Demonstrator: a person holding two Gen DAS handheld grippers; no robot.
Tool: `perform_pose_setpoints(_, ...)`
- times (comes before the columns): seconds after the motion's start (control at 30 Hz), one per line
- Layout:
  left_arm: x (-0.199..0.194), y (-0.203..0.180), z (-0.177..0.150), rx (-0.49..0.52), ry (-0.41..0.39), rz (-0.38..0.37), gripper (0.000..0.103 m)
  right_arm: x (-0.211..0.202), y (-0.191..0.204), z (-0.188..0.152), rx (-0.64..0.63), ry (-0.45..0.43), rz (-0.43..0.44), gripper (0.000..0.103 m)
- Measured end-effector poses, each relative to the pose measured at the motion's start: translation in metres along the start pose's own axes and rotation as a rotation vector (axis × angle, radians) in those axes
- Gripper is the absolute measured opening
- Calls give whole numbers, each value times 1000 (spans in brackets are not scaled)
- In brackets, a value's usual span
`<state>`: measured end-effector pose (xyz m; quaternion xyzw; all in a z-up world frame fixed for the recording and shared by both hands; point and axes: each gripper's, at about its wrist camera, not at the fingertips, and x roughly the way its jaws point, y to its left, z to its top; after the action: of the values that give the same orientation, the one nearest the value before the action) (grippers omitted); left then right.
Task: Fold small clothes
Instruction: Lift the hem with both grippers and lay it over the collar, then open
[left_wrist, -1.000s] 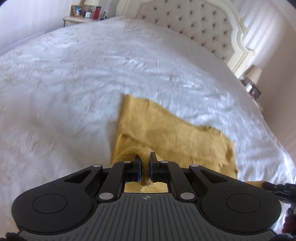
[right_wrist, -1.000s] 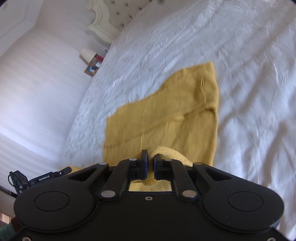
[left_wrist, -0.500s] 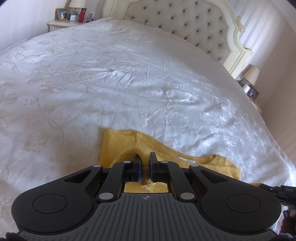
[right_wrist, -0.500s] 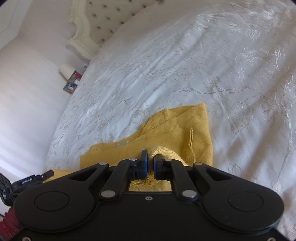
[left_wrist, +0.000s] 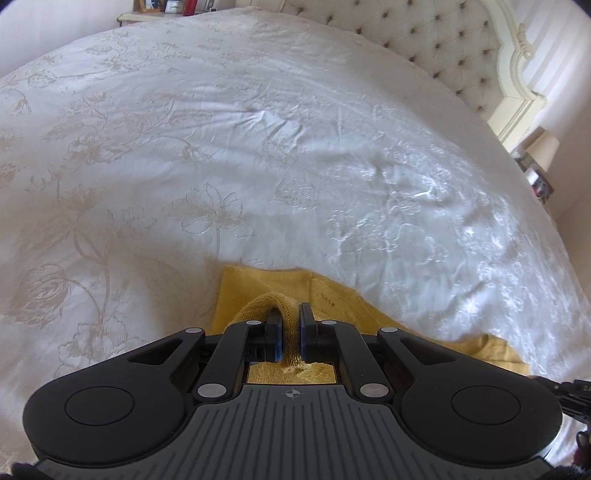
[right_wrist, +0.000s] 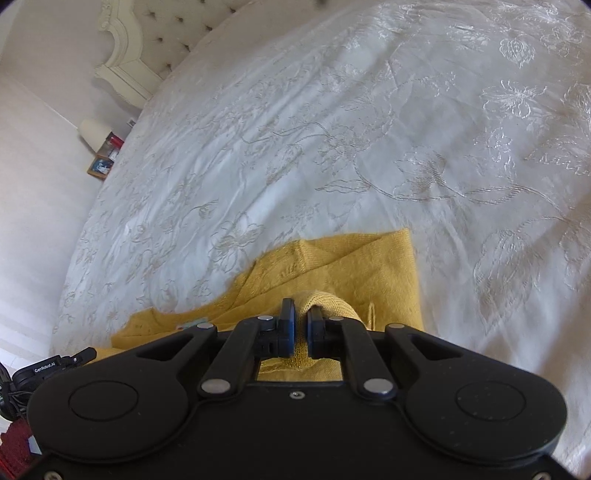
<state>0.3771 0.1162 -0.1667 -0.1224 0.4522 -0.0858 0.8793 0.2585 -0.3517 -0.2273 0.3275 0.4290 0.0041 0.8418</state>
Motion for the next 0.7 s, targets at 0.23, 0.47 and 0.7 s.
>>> perform_pose_setpoints(0.23,25,10,4,-20,38,43,8,16,-9,3,13,32,-51,15)
perform_pose_setpoints(0.47,33,21,7,-76,54,19,20,20,-16,8,69,37,-69,15)
perform_pose_setpoints(0.7,4,17,16,-11,-31,59,94,0,-1,10,8,-71,-101,74)
